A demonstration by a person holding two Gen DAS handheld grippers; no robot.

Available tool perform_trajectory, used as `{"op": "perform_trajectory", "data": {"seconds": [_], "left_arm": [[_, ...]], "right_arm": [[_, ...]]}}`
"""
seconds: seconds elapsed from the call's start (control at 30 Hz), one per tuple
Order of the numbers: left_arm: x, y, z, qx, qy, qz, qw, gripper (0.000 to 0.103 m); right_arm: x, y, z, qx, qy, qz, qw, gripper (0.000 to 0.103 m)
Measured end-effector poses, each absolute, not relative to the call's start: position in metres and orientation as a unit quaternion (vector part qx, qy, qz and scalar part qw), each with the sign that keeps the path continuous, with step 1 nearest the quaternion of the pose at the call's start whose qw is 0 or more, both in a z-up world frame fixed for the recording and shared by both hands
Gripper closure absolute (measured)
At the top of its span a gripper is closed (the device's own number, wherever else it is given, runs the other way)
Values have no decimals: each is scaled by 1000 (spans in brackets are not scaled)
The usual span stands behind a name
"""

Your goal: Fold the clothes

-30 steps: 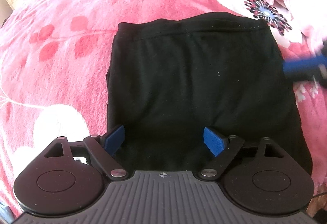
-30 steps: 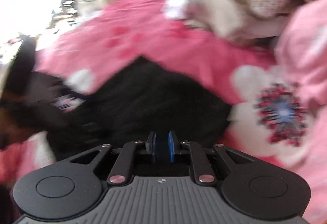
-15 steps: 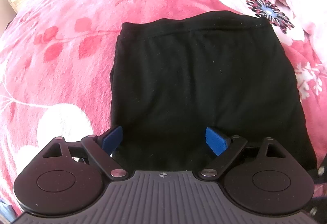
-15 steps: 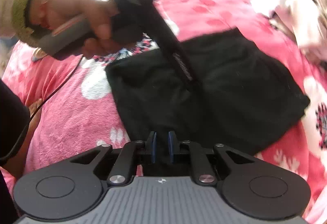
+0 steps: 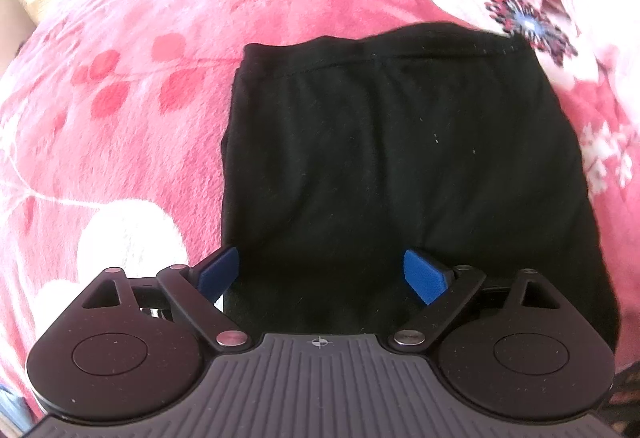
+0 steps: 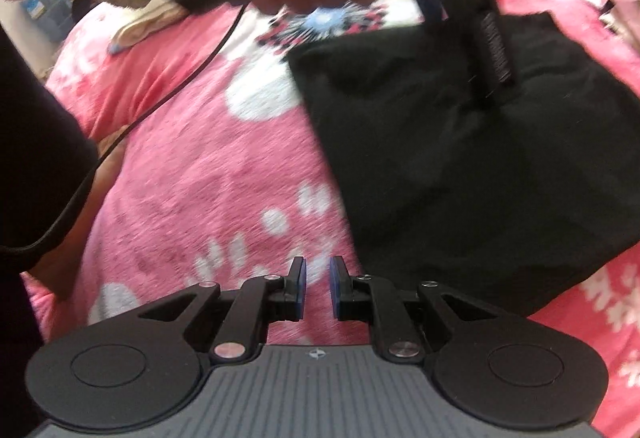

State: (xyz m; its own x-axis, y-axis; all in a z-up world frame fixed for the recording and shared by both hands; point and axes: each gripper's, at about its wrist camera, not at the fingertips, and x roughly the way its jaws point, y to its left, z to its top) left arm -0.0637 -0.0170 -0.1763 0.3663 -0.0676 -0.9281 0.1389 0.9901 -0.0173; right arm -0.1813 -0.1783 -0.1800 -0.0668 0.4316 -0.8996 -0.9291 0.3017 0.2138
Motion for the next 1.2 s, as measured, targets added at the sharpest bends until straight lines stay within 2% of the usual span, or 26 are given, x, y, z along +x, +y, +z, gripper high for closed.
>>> {"op": "perform_trajectory", "data": {"seconds": [0.13, 0.33, 0.43, 0.57, 0.73, 0.97, 1.2], "left_arm": [[-72, 14, -166, -26, 530, -71, 845, 11], [-98, 49, -164, -55, 515, -97, 850, 11], [-106, 60, -165, -80, 511, -119, 848, 11], [-94, 66, -165, -120, 504, -119, 847, 11], [-81, 64, -169, -122, 488, -122, 855, 12], [-74, 68, -182, -149, 465, -146, 860, 13], [-53, 76, -201, -188, 461, -145, 855, 22]], "right_arm": [[-174, -187, -168, -204, 505, 532, 649, 86], [-131, -214, -152, -98, 525, 477, 698, 80], [-104, -230, -144, -43, 527, 436, 729, 73], [-72, -254, -142, 18, 525, 365, 768, 69], [-45, -285, -150, 100, 539, 278, 789, 63], [-31, -315, -193, 229, 574, 199, 761, 60], [-14, -316, -211, 286, 557, 199, 754, 59]]}}
